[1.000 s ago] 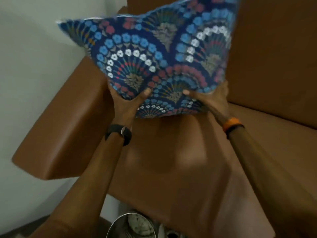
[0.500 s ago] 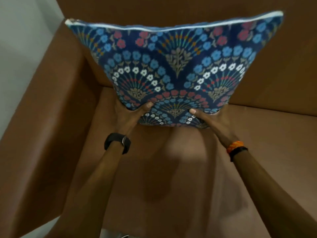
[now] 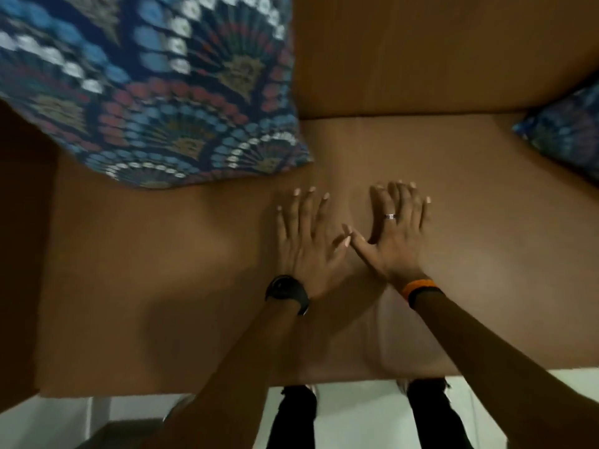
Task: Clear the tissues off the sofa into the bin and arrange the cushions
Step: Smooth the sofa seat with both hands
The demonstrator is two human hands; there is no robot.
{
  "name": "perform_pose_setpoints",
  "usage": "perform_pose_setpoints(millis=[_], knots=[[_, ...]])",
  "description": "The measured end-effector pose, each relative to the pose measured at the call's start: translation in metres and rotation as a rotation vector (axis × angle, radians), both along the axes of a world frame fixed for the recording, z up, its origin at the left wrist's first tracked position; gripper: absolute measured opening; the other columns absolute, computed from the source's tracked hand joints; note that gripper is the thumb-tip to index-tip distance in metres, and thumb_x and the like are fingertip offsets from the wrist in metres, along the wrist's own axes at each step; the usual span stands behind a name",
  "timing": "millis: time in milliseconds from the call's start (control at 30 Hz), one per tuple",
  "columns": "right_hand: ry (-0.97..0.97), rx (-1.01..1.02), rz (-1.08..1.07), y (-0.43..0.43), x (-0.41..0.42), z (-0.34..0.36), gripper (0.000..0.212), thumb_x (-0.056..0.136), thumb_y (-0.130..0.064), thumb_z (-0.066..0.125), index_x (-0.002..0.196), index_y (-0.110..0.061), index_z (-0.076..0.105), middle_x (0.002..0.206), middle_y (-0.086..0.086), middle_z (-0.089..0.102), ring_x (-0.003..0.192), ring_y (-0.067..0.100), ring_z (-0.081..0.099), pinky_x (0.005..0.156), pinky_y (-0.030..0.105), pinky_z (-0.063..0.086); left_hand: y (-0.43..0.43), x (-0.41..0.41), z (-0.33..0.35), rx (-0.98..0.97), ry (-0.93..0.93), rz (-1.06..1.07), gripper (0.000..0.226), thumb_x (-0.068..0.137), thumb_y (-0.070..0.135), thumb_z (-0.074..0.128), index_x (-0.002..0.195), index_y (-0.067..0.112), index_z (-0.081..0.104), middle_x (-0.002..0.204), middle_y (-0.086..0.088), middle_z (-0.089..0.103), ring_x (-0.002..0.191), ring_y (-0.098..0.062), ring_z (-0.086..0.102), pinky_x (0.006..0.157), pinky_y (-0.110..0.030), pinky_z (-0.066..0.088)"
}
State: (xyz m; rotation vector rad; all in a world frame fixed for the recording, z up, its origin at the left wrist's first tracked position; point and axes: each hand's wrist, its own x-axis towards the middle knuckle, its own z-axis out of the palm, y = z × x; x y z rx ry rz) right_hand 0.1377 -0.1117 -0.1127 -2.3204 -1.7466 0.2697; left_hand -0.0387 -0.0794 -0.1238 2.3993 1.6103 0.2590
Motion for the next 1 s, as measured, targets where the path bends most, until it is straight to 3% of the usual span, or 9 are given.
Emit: perform_pose_setpoints(millis=[100,233,300,433,533,633,733,867,1000], knots=[[-0.103,-0.071,-0.002,-0.03,0.06,-0.008,0.095,0.08,-0.082,0.046,0.155,-0.025,0.029,0.163,0.017,0.027,0.155,0.037,0.014,0.124,0.065,0.01,-0.011,0.05,-0.012,-0.003,0.067,-0.11,0.083,0.091,0.069,0.036,0.155,0.022,0.015,0.161,-0.01,0.025,0.152,-0.032,0.015,0.121,-0.06,0.017],[-0.078,-0.127,-0.105,-0.068,0.144,0.0,0.101,0.079,-0.091,0.03,0.151,-0.021,0.036,0.162,0.017,0.029,0.154,0.036,0.015,0.125,0.063,0.008,-0.022,0.127,-0.009,-0.022,0.119,-0.175,0.086,0.089,0.073,0.036,0.155,0.022,0.016,0.159,-0.009,0.028,0.151,-0.032,0.016,0.122,-0.059,0.014],[-0.026,-0.096,-0.199,-0.081,0.184,0.012,0.096,0.082,-0.084,0.04,0.152,-0.019,0.032,0.161,0.019,0.03,0.153,0.037,0.018,0.125,0.062,0.014,-0.023,0.167,0.0,-0.049,0.069,-0.241,0.087,0.088,0.071,0.04,0.155,0.022,0.015,0.16,-0.009,0.026,0.152,-0.031,0.015,0.122,-0.059,0.016],[0.413,0.281,-0.678,-0.093,0.281,0.037,0.099,0.078,-0.064,0.069,0.153,-0.017,0.026,0.16,0.017,0.03,0.144,0.038,0.037,0.112,0.059,0.041,-0.004,0.271,0.031,-0.161,-0.175,-0.376,0.095,0.087,0.063,0.056,0.156,0.018,0.01,0.165,-0.011,0.013,0.153,-0.029,0.007,0.123,-0.055,0.021],[0.665,0.654,-0.93,-0.093,0.36,0.06,0.121,0.069,-0.062,0.082,0.158,-0.011,0.016,0.158,0.016,0.029,0.145,0.029,0.038,0.116,0.049,0.042,0.023,0.355,0.066,-0.245,-0.362,-0.405,0.11,0.081,0.064,0.065,0.156,0.016,0.0,0.167,-0.009,0.004,0.154,-0.026,0.005,0.124,-0.053,0.015],[0.891,0.635,-0.867,-0.091,0.423,0.071,0.128,0.069,-0.045,0.092,0.158,-0.016,0.004,0.155,0.004,0.039,0.139,0.017,0.047,0.115,0.038,0.045,0.057,0.419,0.098,-0.436,-0.649,-0.284,0.127,0.071,0.055,0.081,0.155,0.019,-0.006,0.166,-0.008,0.004,0.153,-0.026,0.011,0.123,-0.051,0.02],[0.926,0.499,-0.732,-0.092,0.454,0.07,0.122,0.065,-0.04,0.095,0.151,-0.018,0.012,0.15,0.004,0.047,0.134,0.017,0.054,0.113,0.044,0.049,0.075,0.45,0.112,-0.639,-0.749,-0.195,0.133,0.062,0.045,0.092,0.155,0.028,-0.002,0.164,-0.004,0.013,0.15,-0.028,0.021,0.119,-0.061,0.03],[0.947,0.48,-0.578,-0.085,0.451,0.078,0.11,0.064,-0.039,0.096,0.145,-0.02,0.025,0.145,0.0,0.052,0.13,0.011,0.057,0.11,0.044,0.051,0.058,0.435,0.114,-0.487,-0.725,-0.095,0.133,0.055,0.044,0.096,0.154,0.022,0.01,0.157,-0.005,0.03,0.145,-0.026,0.032,0.116,-0.057,0.036],[0.984,0.408,-0.359,-0.056,0.422,0.1,0.083,0.07,-0.036,0.094,0.137,-0.029,0.044,0.135,-0.013,0.063,0.123,0.003,0.063,0.101,0.028,0.058,0.036,0.366,0.107,-0.261,-0.783,0.088,0.127,0.057,0.046,0.094,0.154,0.022,0.016,0.156,-0.007,0.033,0.145,-0.026,0.032,0.116,-0.055,0.038]])
